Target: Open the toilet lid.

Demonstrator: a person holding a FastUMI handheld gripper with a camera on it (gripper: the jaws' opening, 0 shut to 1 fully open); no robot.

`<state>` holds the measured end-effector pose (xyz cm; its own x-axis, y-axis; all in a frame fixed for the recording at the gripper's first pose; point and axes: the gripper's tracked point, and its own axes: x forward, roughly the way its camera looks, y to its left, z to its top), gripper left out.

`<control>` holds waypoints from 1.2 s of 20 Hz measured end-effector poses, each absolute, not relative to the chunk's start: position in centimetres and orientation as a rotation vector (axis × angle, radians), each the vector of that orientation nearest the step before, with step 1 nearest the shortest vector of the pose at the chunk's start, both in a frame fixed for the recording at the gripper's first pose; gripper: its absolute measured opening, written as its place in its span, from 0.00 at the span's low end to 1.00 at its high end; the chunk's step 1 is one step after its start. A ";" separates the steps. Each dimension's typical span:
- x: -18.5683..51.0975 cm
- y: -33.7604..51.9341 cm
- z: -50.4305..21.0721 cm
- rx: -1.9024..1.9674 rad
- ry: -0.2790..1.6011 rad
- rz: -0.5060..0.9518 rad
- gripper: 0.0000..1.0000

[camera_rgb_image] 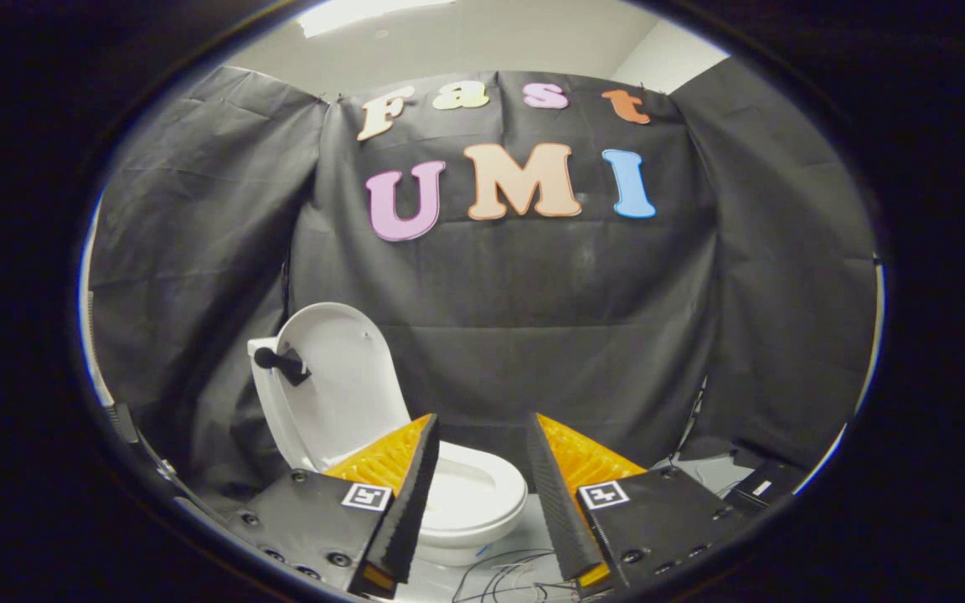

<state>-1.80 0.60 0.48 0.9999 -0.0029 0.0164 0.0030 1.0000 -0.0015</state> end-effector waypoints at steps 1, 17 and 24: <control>-1.7 0.5 0.2 0.000 -0.004 -0.005 0.83; -1.9 0.5 0.3 0.000 -0.010 -0.006 0.99; -1.9 0.5 0.3 0.001 -0.010 -0.005 0.99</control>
